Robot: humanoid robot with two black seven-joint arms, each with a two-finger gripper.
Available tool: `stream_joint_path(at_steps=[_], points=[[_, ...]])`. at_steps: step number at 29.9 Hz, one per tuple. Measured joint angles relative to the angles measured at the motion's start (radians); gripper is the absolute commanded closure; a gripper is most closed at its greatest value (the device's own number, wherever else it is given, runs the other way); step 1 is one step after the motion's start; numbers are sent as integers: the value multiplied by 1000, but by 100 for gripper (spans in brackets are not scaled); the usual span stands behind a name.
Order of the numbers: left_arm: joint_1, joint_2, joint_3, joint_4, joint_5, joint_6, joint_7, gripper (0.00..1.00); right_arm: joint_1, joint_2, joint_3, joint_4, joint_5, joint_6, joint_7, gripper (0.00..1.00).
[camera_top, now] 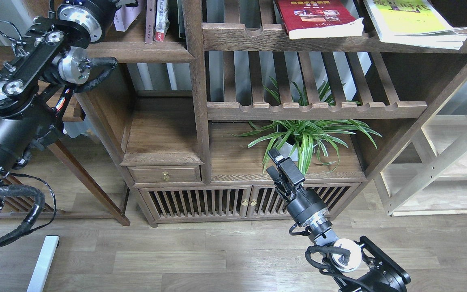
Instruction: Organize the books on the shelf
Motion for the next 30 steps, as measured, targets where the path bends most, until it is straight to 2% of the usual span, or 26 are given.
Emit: stream_joint_path(at_steps=[3, 9, 17, 30], points=[[-1, -4, 9, 8, 0, 1, -7, 88, 0, 0, 0, 0, 0, 0, 0, 1], [-8, -13, 14, 25, 0, 1, -13, 77, -1, 0, 0, 0, 0, 0, 0, 1], [-27, -24, 32, 53, 0, 12, -31, 69, 0, 0, -3, 0, 0, 0, -2, 1], [-50, -41, 51, 52, -2, 28, -31, 64, 3, 0, -3, 7, 0, 0, -3, 1]])
